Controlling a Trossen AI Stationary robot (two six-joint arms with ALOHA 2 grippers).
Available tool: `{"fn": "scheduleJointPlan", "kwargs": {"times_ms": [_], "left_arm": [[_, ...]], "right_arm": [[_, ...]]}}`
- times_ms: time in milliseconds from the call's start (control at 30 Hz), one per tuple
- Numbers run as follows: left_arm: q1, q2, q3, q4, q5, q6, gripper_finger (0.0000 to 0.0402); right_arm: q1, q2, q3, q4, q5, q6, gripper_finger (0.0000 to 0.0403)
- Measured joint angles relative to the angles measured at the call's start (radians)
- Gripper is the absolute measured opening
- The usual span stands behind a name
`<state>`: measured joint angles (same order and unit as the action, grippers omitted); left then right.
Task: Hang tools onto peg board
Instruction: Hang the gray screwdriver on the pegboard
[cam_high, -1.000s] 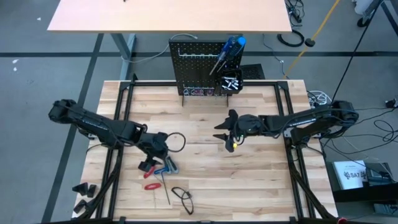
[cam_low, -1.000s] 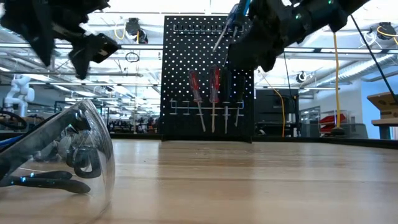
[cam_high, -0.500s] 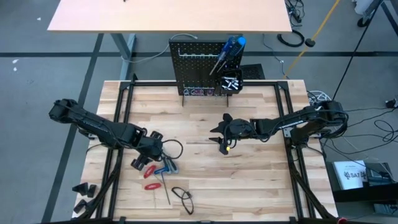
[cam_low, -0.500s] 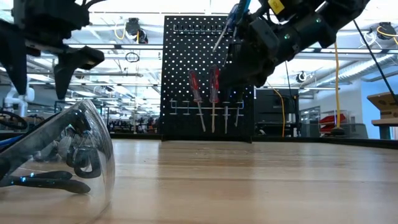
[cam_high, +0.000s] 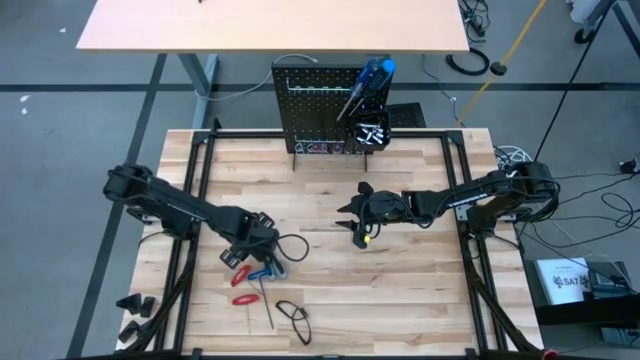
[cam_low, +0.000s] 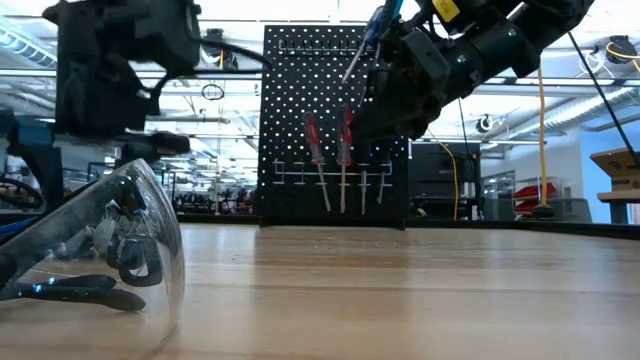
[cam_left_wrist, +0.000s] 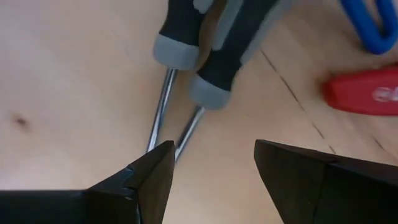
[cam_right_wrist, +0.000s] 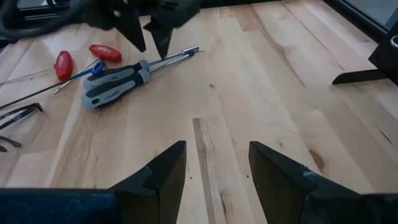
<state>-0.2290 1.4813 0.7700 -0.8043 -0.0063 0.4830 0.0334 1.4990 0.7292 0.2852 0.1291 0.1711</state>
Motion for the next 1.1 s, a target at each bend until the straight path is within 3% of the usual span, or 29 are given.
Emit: {"fn": "scheduleJointPlan", "kwargs": {"times_ms": [533,867,1100], "left_arm": [[0.076,0.099,0.005,0.044,0.008,0.108,0.0118],[0.078,0.056,-0.002,0.023,0.019,0.107,0.0016],[0.056,-0.029,0.029,-0.114,0.024,0.099,0.0018]], "right_arm": [[0.000,0.000,0.000,-0.007,0.000,0.000,0.0166],[0.000,-0.001,0.000,-0.006,0.000,0.000,0.0166],[0.000,-0.001,0.000,-0.006,0.000,0.000,0.0166]]}}
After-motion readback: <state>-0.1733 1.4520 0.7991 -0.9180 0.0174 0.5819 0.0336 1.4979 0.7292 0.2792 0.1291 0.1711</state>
